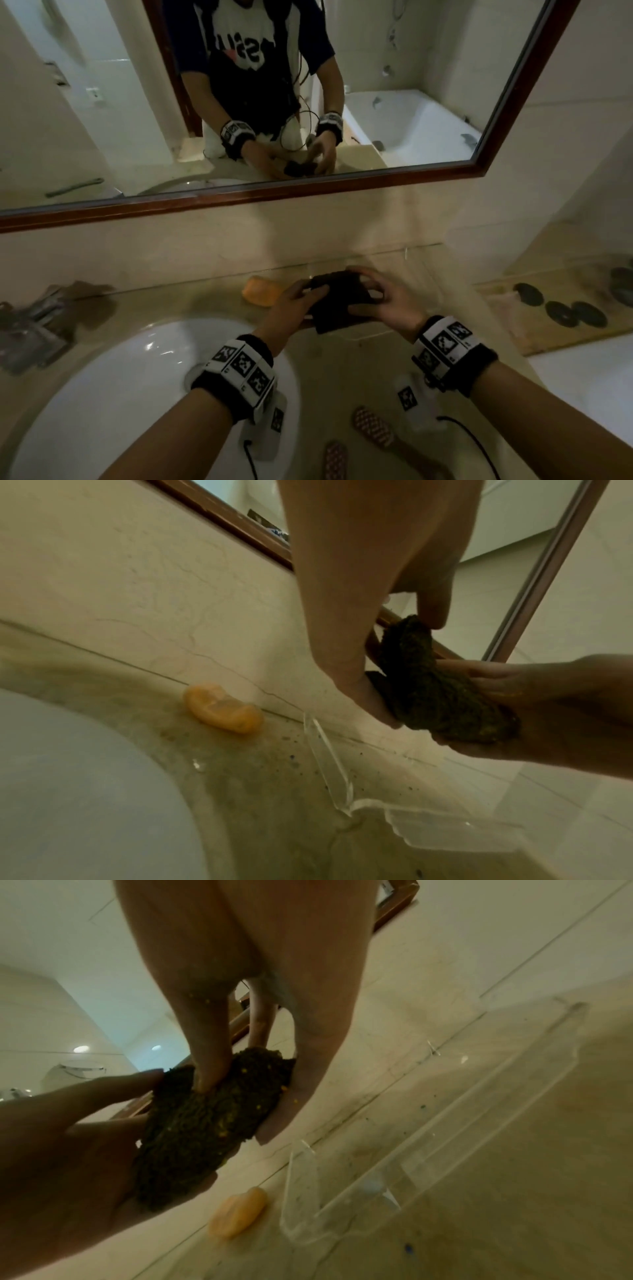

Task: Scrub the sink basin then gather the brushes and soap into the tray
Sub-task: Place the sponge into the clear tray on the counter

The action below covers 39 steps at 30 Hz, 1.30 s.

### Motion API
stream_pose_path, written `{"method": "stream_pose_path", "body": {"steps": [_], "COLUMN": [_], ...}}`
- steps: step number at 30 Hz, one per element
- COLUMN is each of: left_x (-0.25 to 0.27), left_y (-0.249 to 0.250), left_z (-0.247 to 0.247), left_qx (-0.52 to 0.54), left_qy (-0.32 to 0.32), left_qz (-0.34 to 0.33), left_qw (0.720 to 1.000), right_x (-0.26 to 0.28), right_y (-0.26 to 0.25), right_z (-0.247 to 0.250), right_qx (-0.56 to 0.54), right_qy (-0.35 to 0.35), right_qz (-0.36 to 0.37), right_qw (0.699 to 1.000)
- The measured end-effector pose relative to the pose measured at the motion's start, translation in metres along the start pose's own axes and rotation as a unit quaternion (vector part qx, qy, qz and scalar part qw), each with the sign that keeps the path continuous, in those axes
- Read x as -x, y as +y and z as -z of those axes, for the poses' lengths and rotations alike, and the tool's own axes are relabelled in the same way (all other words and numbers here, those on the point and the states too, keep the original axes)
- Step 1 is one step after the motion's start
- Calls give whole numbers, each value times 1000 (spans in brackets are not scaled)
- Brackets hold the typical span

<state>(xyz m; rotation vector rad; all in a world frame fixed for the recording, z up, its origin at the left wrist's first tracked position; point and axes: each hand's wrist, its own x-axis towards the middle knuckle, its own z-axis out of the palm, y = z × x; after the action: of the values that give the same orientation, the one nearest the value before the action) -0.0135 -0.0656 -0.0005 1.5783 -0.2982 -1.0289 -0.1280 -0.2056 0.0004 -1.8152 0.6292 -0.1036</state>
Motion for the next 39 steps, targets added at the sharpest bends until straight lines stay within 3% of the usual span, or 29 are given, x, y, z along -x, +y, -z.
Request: {"method": "stream_pose_path", "body": {"steps": [4,8,11,14,18,21,25,30,36,39], "left_x": [-35,-52,-56,-59,-56,-57,-61,-62,-65,-49], "left_y": [3,-1,-9,-23,-34,-35,-33,-36,-29,-28], "left_z": [-11,-21,-29,-26,-17,-15,-16,-17,-22,-21], "left_qx": [-75,-236,-380,-494,-641,-678,-710,-705,-753,-732], "left_qy": [88,96,78,49,26,22,4,20,7,23], "left_qz": [-17,-102,-162,-165,-163,-180,-140,-122,-72,-82], "left_qw": [993,962,907,852,750,712,690,698,654,676], "right_x": [-30,-51,-60,-63,-63,-67,-73,-80,-72,-52], "right_y": [12,31,40,49,49,48,50,46,38,36], "right_z": [10,16,17,13,15,18,16,8,8,10], "right_qx": [51,59,113,194,260,255,282,350,518,492], "right_qy": [3,1,-5,-23,-70,-85,-98,-114,-107,-73], "right_qz": [1,-4,-17,-35,-55,-57,-51,-45,-35,-40], "right_qw": [999,998,993,980,961,961,953,929,848,867]}}
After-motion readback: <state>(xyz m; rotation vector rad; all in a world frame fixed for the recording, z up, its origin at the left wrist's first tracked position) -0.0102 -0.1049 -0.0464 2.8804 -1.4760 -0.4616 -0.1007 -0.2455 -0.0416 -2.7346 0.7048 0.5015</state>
